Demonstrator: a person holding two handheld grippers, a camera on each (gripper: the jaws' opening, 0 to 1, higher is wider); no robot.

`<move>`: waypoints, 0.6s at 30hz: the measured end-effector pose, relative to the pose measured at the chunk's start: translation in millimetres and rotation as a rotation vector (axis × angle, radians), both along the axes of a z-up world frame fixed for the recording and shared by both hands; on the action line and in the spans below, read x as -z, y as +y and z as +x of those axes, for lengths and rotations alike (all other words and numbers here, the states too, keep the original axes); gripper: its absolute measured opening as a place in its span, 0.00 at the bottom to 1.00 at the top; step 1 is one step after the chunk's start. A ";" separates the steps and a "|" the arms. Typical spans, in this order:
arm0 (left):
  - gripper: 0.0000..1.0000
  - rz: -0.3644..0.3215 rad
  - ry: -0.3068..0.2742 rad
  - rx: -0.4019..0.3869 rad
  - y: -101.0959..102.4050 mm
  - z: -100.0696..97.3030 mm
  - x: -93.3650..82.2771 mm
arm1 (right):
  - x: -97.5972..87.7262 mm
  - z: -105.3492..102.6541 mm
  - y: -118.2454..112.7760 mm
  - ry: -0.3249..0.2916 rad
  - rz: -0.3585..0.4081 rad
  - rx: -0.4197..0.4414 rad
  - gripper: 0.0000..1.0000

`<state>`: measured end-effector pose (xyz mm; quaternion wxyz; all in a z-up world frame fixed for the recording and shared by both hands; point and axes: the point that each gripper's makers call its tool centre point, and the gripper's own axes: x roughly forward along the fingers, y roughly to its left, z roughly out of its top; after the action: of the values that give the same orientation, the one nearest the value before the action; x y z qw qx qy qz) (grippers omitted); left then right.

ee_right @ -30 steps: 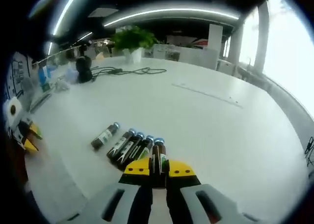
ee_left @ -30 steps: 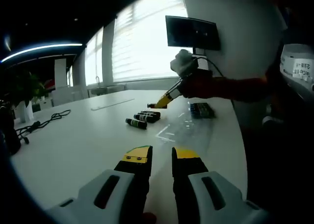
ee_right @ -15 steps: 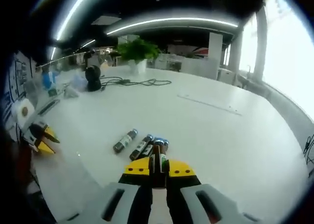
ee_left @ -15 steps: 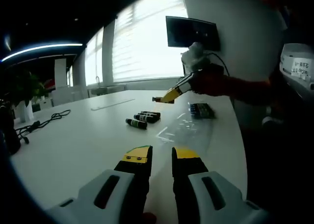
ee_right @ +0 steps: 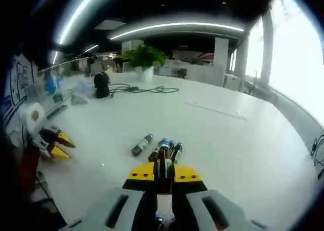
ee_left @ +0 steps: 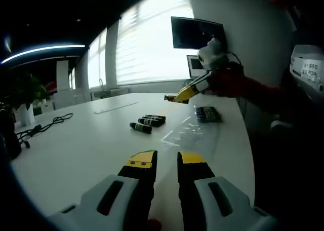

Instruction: Grip medicine bottles put into box

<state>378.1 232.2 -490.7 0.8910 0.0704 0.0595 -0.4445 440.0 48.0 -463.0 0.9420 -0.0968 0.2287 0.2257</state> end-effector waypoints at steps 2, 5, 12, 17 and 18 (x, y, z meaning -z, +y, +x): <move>0.10 0.001 -0.001 0.001 -0.2 0.0 0.0 | 0.4 -4.6 0.7 -0.006 -0.009 0.001 0.06; 0.10 -0.002 0.000 0.001 0.0 0.4 -0.3 | -0.7 -11.9 1.9 -0.005 -0.001 0.004 0.06; 0.10 0.004 -0.001 -0.003 0.2 0.9 0.5 | -4.4 -34.5 19.7 -0.009 -0.008 -0.025 0.06; 0.10 -0.001 0.000 -0.006 1.0 1.0 -0.2 | -3.0 -43.1 25.9 -0.006 0.021 -0.026 0.06; 0.10 0.000 -0.001 -0.005 0.9 0.9 -0.2 | -1.9 -44.7 26.8 0.001 0.029 -0.025 0.06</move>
<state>379.0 233.2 -490.6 0.8923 0.0704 0.0594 -0.4420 395.3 74.8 -461.2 0.9403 -0.0860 0.2246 0.2408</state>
